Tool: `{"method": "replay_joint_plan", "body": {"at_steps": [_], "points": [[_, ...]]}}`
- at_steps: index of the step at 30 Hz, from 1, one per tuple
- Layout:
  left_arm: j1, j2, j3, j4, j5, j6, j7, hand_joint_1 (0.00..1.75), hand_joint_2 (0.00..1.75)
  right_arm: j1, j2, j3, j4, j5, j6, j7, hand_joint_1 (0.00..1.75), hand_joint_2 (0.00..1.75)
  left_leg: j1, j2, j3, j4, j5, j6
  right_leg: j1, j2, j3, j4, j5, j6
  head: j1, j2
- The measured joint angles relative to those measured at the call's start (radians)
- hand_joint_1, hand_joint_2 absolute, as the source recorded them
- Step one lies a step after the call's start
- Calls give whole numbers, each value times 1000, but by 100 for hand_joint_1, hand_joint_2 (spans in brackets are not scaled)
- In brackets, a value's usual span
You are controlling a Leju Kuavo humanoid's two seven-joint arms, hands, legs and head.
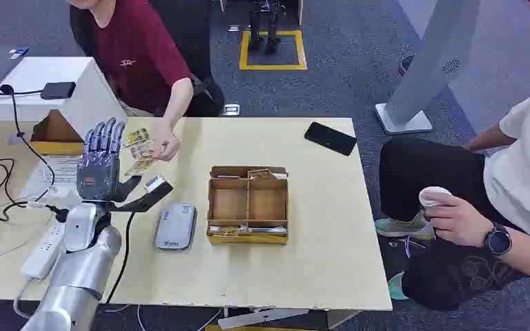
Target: Pass the card to the sensor for recognition and then transmit it.
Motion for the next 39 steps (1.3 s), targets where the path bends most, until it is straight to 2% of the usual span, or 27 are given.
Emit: {"method": "replay_joint_plan", "body": {"at_steps": [21,22,23,28,35,39], "points": [[0,0,14,0,6,0,-10,0,175,0,3,0,0,7,0,0,0,175,0,0,0,0,0,0,0,0,0,0,0,0,0,0],[0,0,15,0,8,0,-12,77,175,0,3,0,0,8,0,1,0,175,0,0,0,0,0,0,0,0,0,0,0,0,0,0],[0,0,15,0,10,0,-15,175,175,0,3,0,0,8,0,2,0,175,0,0,0,0,0,0,0,0,0,0,0,0,0,0],[0,-1,24,3,25,0,-35,175,175,-1,3,0,0,16,0,1,0,175,0,0,0,0,0,0,0,0,0,0,0,0,0,0],[-1,-7,62,21,60,0,-101,175,175,-2,3,0,0,24,0,1,0,175,0,0,0,0,0,0,0,0,0,0,0,0,0,0],[-2,-11,74,28,56,0,-108,175,175,-3,3,0,0,26,1,1,0,175,0,0,0,0,0,0,0,0,0,0,0,0,0,0]]}}
